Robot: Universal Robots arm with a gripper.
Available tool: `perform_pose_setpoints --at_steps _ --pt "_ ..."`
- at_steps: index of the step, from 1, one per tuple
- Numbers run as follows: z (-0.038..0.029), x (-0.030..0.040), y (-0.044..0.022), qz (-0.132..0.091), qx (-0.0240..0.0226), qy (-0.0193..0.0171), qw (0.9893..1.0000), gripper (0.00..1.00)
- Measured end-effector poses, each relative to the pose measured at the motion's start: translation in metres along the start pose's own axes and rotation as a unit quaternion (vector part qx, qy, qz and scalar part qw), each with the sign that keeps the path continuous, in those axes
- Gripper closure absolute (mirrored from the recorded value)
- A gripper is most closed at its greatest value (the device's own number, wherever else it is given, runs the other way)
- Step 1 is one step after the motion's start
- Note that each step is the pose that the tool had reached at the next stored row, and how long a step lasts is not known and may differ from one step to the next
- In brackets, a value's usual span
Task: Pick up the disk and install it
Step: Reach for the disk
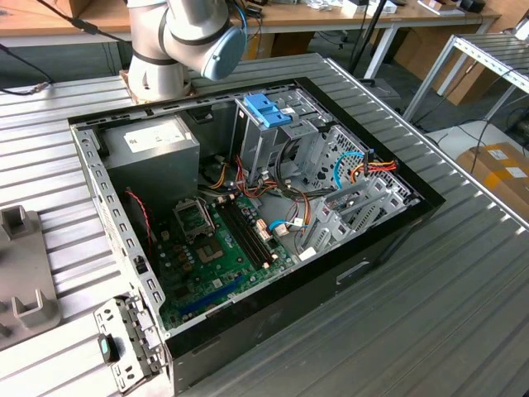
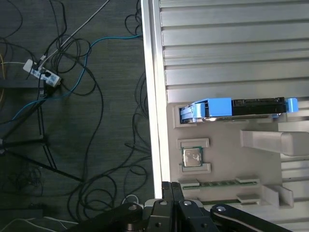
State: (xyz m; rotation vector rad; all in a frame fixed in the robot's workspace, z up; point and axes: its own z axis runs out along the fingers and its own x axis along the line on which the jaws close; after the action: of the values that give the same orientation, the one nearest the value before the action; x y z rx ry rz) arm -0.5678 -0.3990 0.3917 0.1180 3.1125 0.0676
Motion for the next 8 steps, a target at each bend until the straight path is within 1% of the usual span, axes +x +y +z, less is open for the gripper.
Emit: perform_pose_setpoints --at_steps 5,8 --pt "0.0003 0.0014 0.0010 0.000 0.0000 -0.0001 1.0000 0.90" --pt "0.0009 0.0007 0.0021 0.000 0.0000 0.0000 1.0000 0.90"
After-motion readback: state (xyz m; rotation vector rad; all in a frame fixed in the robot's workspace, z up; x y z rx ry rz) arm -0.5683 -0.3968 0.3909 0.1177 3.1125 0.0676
